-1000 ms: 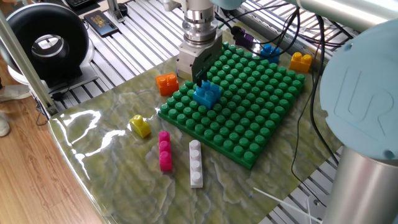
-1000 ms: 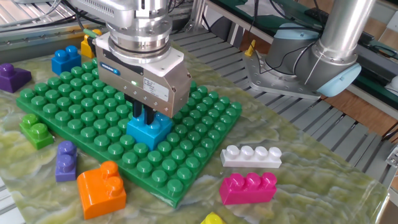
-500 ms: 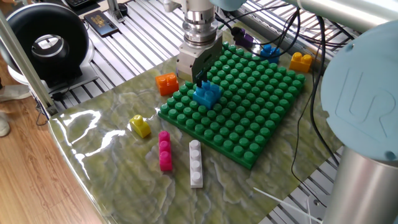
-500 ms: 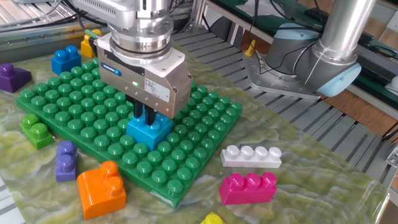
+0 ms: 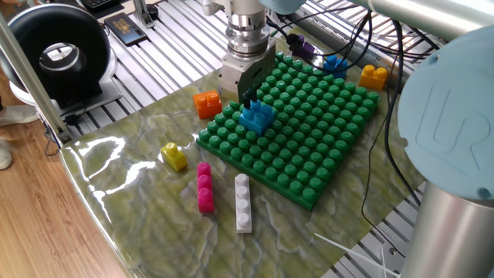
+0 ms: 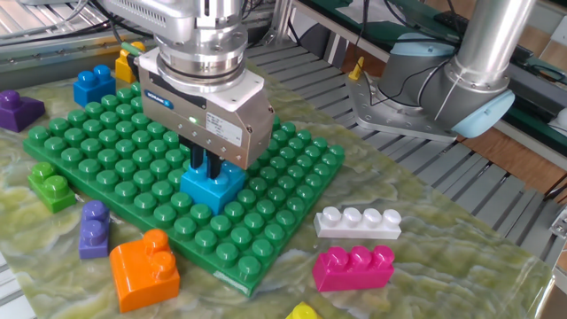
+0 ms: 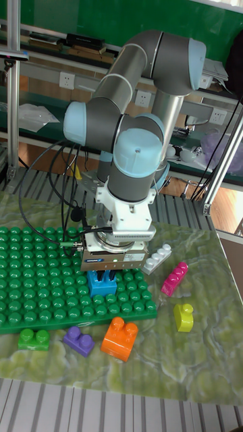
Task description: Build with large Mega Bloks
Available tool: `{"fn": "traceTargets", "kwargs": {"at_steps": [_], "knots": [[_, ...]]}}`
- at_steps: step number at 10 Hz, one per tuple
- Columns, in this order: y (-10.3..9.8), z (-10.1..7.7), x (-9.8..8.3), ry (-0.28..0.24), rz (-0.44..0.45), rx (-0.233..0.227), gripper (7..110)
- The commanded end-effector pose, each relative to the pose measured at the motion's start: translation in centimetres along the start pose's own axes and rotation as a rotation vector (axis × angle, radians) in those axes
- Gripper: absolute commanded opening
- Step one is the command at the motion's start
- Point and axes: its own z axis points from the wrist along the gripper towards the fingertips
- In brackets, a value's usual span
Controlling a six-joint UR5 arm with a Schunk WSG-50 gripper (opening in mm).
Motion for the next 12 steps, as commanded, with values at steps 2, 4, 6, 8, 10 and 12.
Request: {"fn": "traceTargets", "kwargs": {"at_steps": [2, 4, 6, 8, 10, 12], "knots": [[0.0, -0.5, -0.1, -0.003, -0.001, -0.006, 22], [0.3, -1.8, -0.1, 0.01, -0.001, 0.004, 22], [1.7, -4.3, -1.0, 0.033, 0.018, 0.022, 22], [3.7, -5.5, -3.1, 0.019, 0.037, 0.039, 22], [5.7, -4.9, -7.1, -0.063, 0.045, -0.005, 22], [5.1, -3.5, -9.8, -0.094, 0.06, 0.023, 22]]}}
